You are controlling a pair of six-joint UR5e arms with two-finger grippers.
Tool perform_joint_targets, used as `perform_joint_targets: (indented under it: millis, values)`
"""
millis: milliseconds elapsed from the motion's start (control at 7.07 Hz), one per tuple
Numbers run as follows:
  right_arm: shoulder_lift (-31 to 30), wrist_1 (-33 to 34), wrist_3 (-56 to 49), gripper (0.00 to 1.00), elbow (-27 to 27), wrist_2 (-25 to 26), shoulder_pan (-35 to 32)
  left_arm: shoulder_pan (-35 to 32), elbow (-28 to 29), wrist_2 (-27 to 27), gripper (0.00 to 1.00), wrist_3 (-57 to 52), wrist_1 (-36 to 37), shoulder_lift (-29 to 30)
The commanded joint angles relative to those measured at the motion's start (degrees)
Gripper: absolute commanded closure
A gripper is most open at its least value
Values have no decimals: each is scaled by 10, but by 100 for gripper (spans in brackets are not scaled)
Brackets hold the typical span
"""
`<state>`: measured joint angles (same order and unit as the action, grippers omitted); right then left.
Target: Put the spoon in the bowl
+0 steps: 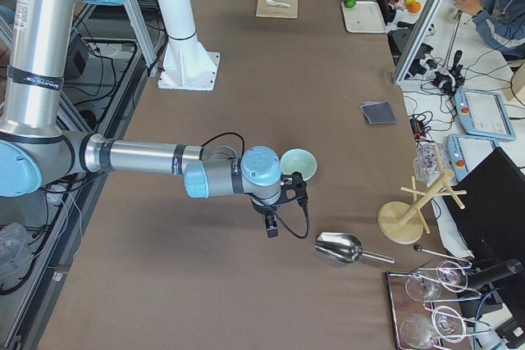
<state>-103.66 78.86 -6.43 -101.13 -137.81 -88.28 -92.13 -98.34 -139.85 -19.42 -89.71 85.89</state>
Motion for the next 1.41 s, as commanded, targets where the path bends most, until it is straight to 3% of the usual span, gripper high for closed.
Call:
perform_joint_targets:
  millis: [0,283,424,566,990,1131,1273]
  values:
    - [-1,-5,-4,0,0,-34,0,6,-4,-2,2,98,-36,2]
    - [-1,-12,-8,0,-5,-38,0,109,0,28,3,245,-140,2]
    - [-12,-56,-1,0,-5,-39,1,144,0,44,3,314,-186,2]
    - [-11,-72,25,0,-5,-39,10,161,-2,48,3,357,-204,2]
    - [42,-93,212,2,-1,-25,132,198,-10,48,3,428,-205,11]
    - [68,-93,257,3,5,1,169,220,-31,48,3,482,-206,12]
    - [97,-93,276,6,34,5,185,228,-37,49,3,490,-206,11]
